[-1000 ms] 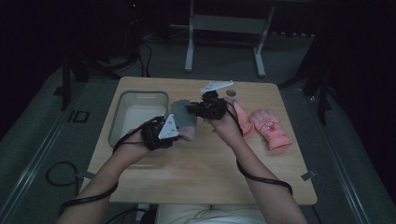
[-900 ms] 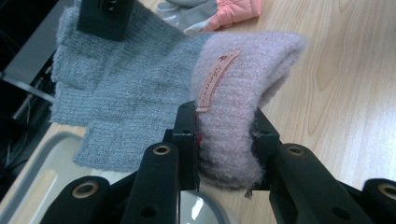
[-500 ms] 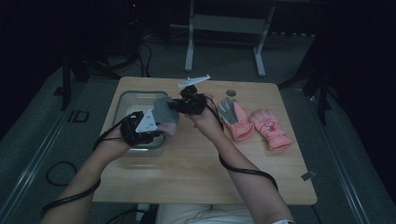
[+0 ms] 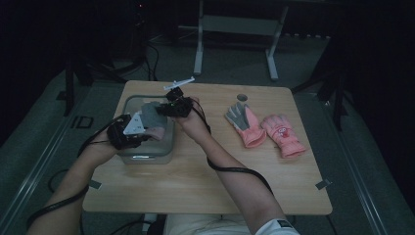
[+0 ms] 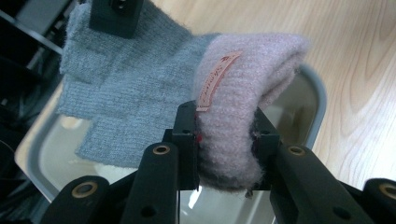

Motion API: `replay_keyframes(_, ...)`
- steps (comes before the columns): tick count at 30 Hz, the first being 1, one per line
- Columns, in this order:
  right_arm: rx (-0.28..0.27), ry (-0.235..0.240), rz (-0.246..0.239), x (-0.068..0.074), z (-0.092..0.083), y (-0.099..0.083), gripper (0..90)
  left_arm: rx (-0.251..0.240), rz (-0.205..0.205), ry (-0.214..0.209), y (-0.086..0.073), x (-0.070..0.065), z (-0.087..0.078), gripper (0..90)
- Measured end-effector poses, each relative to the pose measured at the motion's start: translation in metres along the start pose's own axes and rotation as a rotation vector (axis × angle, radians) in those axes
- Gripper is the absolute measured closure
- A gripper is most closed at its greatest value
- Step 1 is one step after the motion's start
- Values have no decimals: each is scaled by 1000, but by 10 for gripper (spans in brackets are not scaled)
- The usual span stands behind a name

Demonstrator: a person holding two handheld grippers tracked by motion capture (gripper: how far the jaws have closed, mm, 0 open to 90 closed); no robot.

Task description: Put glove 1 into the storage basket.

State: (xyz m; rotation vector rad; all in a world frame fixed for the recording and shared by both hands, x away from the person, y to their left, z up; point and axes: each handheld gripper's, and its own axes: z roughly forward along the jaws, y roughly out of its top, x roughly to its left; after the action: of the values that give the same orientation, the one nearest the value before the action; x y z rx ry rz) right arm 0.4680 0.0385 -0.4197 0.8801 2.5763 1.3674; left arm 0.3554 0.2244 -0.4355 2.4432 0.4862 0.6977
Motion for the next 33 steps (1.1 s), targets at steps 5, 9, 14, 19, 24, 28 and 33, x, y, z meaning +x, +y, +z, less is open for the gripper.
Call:
replay_keyframes(5,22,-9,40,-7,21,-9,766,48,-13,-33,-11,11,16,696)
replay_keyframes(9,41,-18,61,-14,33,-17,766,65,-30,-66,-16,12,30,695)
replay_keyframes(14,70,-25,99,-23,48,-27,762,113,-54,-107,-15,16,45,696)
replay_keyframes(19,84,-17,128,-31,55,-32,710,154,-62,-137,-11,22,55,696)
replay_keyframes(24,66,-11,117,-33,45,-33,670,198,-78,-145,-12,31,66,692)
replay_keyframes(28,30,5,116,-33,30,-33,653,234,-78,-160,-13,32,76,684)
replay_keyframes(33,14,11,111,-33,17,-38,644,280,-73,-176,-12,29,85,651)
